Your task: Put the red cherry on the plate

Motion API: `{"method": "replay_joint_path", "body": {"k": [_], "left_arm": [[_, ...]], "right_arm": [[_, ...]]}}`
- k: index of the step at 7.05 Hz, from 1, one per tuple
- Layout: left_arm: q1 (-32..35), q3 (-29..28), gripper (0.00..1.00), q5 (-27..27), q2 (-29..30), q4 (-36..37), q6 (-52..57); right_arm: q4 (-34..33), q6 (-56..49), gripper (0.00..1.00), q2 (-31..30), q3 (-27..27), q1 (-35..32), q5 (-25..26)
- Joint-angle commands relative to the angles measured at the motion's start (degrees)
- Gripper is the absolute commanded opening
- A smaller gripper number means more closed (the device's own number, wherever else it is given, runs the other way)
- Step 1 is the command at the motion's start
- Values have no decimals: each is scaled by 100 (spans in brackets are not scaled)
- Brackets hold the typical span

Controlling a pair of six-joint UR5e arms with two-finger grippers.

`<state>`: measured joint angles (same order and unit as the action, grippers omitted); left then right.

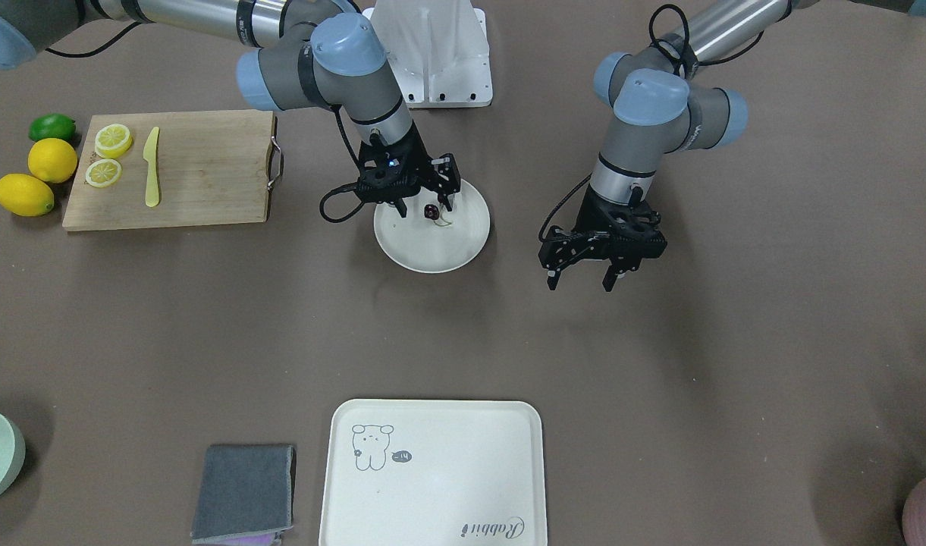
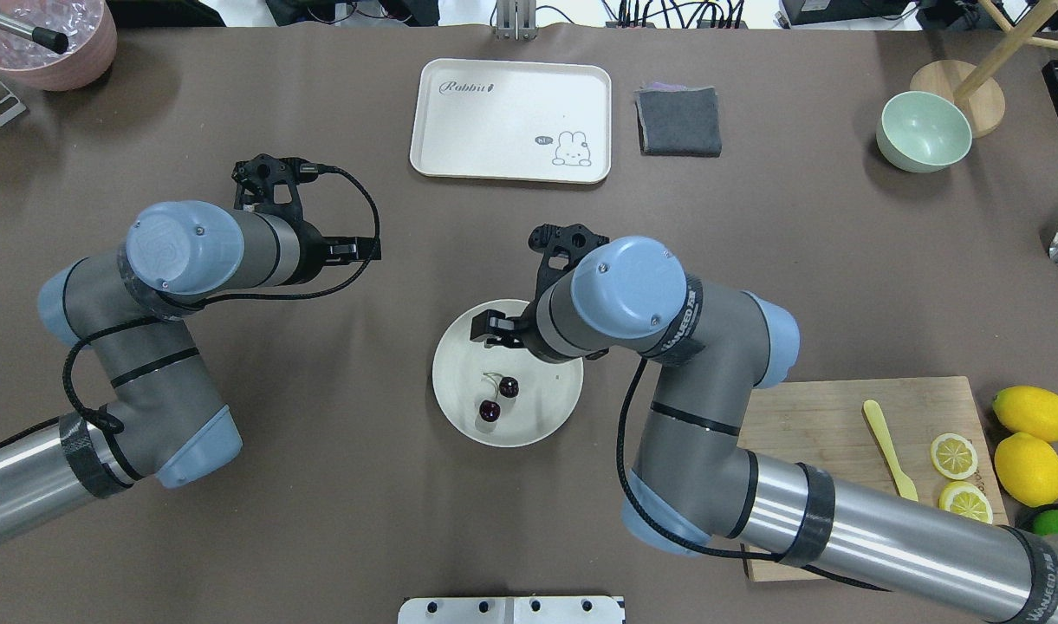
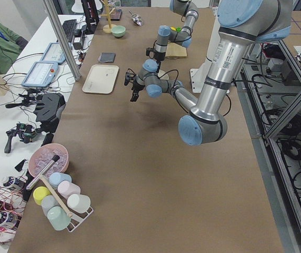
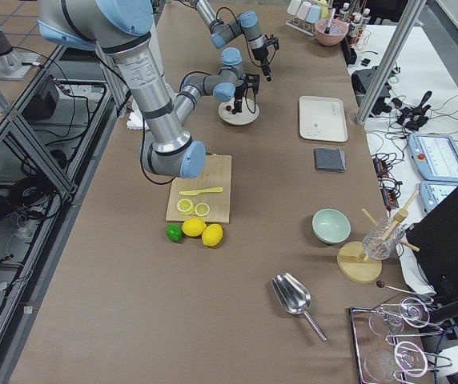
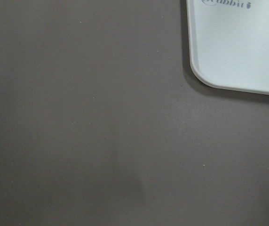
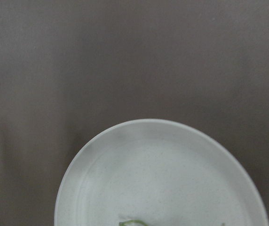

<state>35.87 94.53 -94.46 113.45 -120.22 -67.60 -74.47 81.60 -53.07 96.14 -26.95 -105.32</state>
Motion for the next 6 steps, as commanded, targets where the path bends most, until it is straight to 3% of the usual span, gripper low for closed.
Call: {"method": "replay_joint_path", "body": {"k": [1, 2, 3, 4, 6], "left_arm": [[365, 30, 98, -656, -242, 25, 1112], [830, 230, 98, -1105, -506, 33, 1405], [1321, 467, 98, -1615, -804, 51, 1460], [2023, 574, 98, -2316, -1007, 173, 2000], [3385, 829, 98, -3241, -1439, 943, 3823]], "right_arm": [[-1274, -710, 100, -316, 710, -782, -916], [-1846, -1421, 100, -867, 1288, -1125, -1059], [-1956, -2141, 100, -1525, 1703, -1546, -1217], [-1958, -2958, 100, -2097, 1794, -2081, -1663], [-1949, -5037, 100, -3152, 1742, -3144, -1965]]}}
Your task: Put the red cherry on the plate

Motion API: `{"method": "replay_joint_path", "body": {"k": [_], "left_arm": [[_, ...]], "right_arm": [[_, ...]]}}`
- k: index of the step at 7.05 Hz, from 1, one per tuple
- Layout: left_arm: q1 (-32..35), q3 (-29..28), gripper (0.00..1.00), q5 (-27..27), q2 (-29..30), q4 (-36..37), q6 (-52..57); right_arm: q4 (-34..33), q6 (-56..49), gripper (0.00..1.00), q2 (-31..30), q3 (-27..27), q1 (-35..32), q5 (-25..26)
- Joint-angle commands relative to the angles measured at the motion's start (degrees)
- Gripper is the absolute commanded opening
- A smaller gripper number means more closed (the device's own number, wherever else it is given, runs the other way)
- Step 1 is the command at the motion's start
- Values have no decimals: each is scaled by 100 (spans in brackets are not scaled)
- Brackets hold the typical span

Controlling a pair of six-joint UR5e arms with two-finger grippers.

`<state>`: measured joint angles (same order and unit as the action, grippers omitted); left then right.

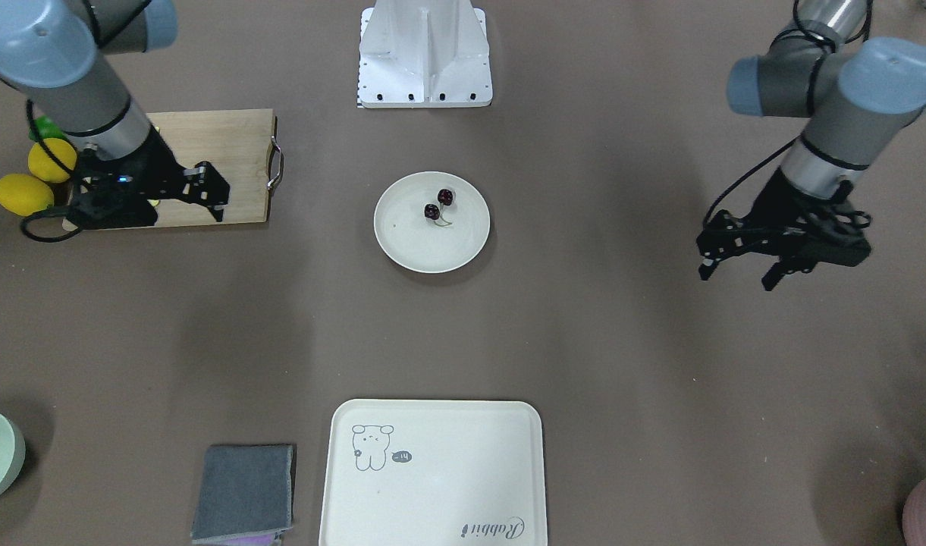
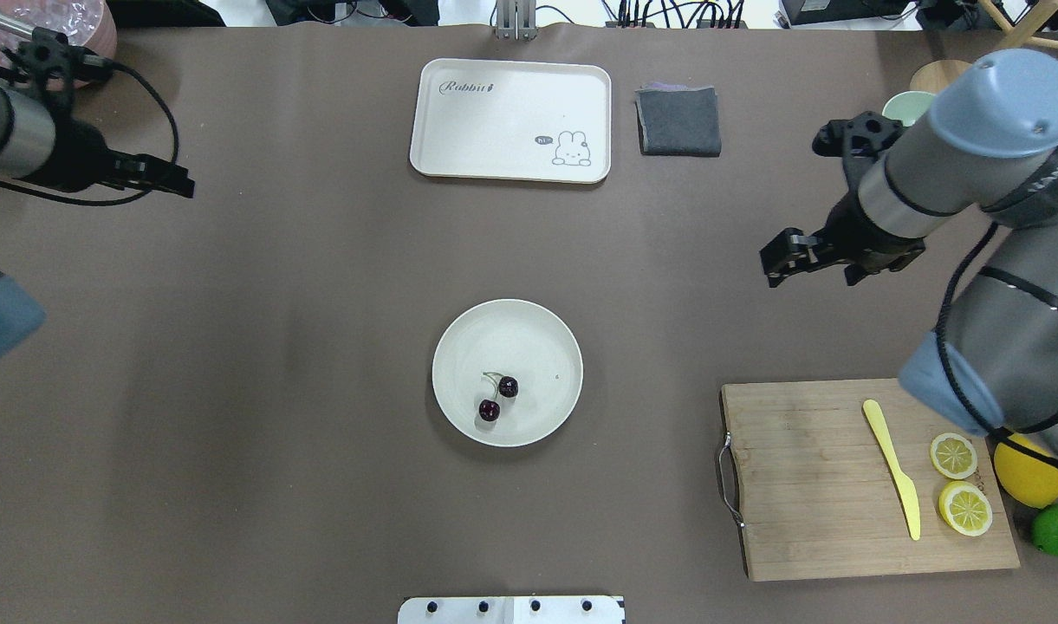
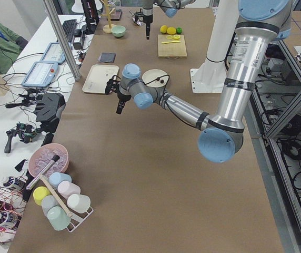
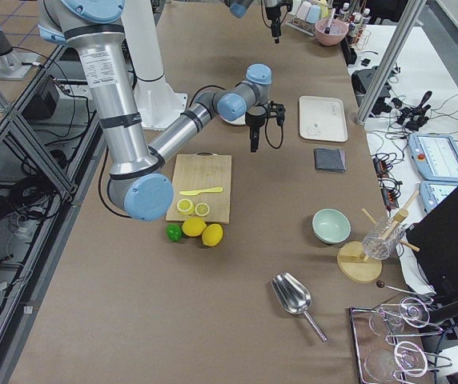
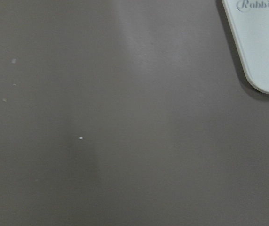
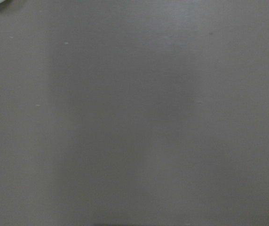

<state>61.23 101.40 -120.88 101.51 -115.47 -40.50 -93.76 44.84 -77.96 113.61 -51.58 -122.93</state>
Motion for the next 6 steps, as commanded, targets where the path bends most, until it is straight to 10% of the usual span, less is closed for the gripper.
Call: {"method": "replay_joint_path", "body": {"k": [1, 3, 6], "left_arm": [[1560, 161, 98, -943, -254, 1151, 2194], [2504, 109, 98, -1017, -193, 2645, 3971], [2886, -330, 98, -1428, -743, 2793, 4630]], "right_arm": [[-19, -2460, 100, -1077, -206, -1383, -361], [-19, -4484, 100, -1580, -960, -2754, -897], [16, -5881, 100, -1670, -2140, -4033, -1093]]}}
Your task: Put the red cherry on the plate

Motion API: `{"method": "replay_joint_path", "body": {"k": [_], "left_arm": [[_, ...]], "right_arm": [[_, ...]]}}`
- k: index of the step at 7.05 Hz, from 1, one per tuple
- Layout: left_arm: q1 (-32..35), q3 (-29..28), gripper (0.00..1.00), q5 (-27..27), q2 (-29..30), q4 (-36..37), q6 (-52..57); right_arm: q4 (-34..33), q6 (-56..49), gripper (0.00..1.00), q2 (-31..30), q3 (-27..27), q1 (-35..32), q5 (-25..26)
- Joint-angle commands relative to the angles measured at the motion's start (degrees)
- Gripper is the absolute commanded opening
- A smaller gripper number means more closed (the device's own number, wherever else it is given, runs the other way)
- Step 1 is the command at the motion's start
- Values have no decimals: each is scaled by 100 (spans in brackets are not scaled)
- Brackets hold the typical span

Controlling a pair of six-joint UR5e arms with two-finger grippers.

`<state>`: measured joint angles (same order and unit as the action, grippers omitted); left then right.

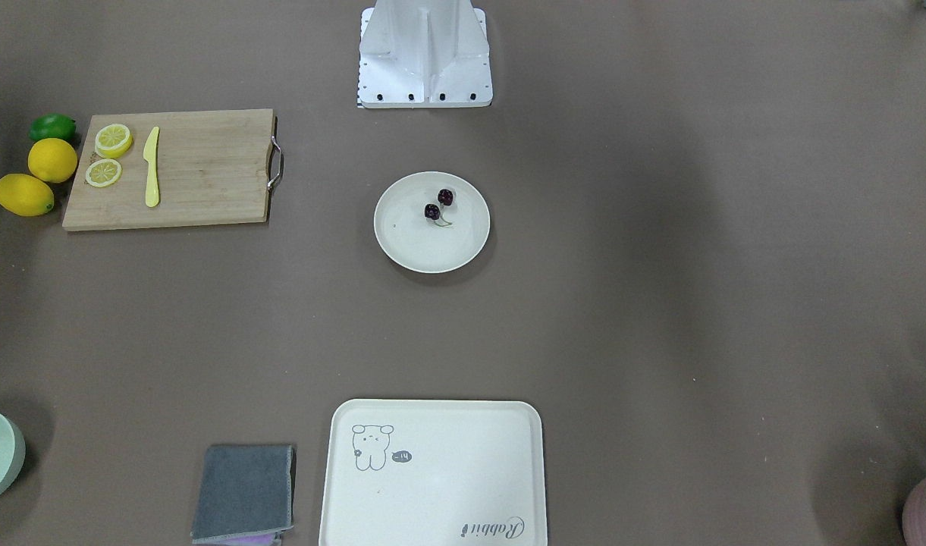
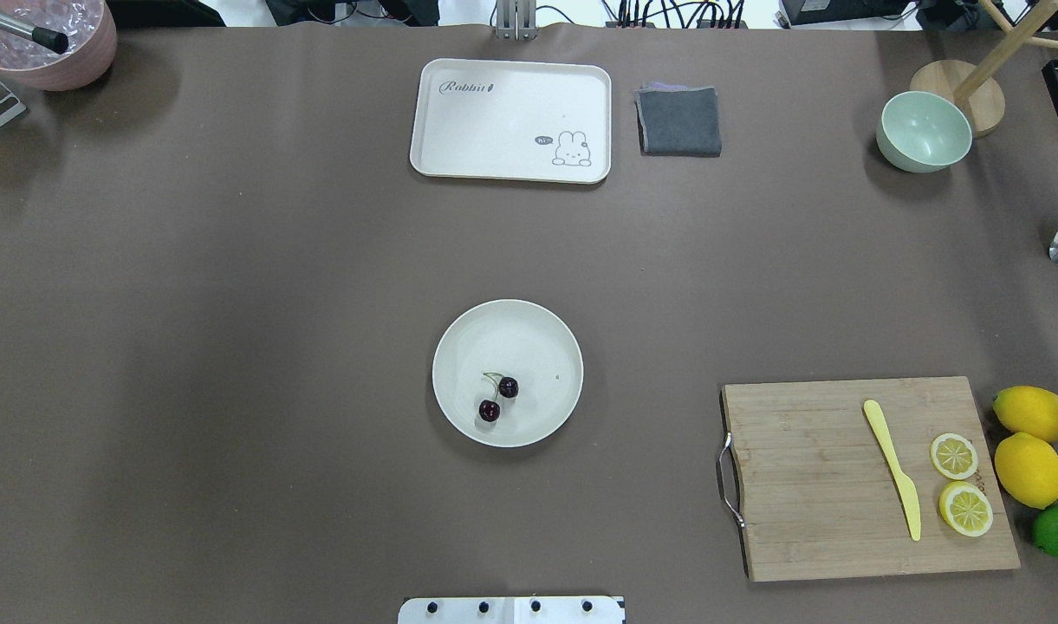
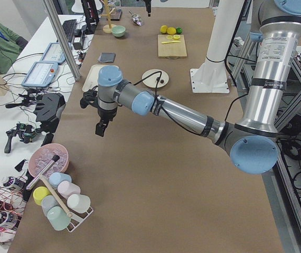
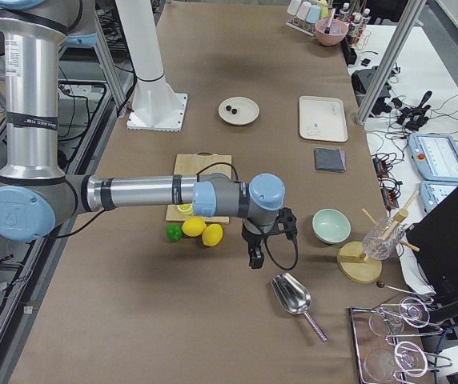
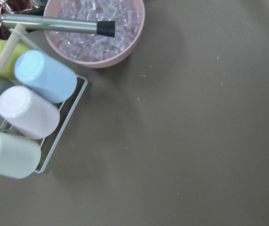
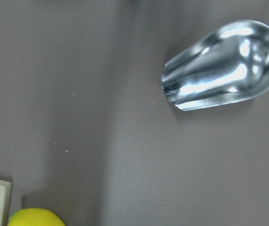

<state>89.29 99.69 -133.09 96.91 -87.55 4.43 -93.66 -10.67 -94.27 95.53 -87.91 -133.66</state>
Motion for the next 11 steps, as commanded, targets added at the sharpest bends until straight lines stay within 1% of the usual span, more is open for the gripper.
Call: {"method": "replay_joint_path", "body": {"k": [1, 3, 4, 5, 6, 11], "left_arm": [[167, -161, 98, -217, -600, -278, 129], [212, -214, 98, -217, -647, -395, 94], [212, -240, 98, -209, -630, -395, 85], [203, -266, 98, -208, -612, -395, 85], [203, -266, 98, -208, -621, -404, 85], [212, -275, 98, -208, -638, -404, 120]], "right_arm": [[23, -253, 100, -187, -273, -489, -2], [-46, -86, 100, -40, -194, -569, -20], [-221, 46, 100, 30, -19, -596, -29], [-910, 56, 100, 170, 366, -631, -29], [-1152, 38, 100, 119, 570, -657, -3], [-1137, 38, 100, 93, 537, -657, -2]]}}
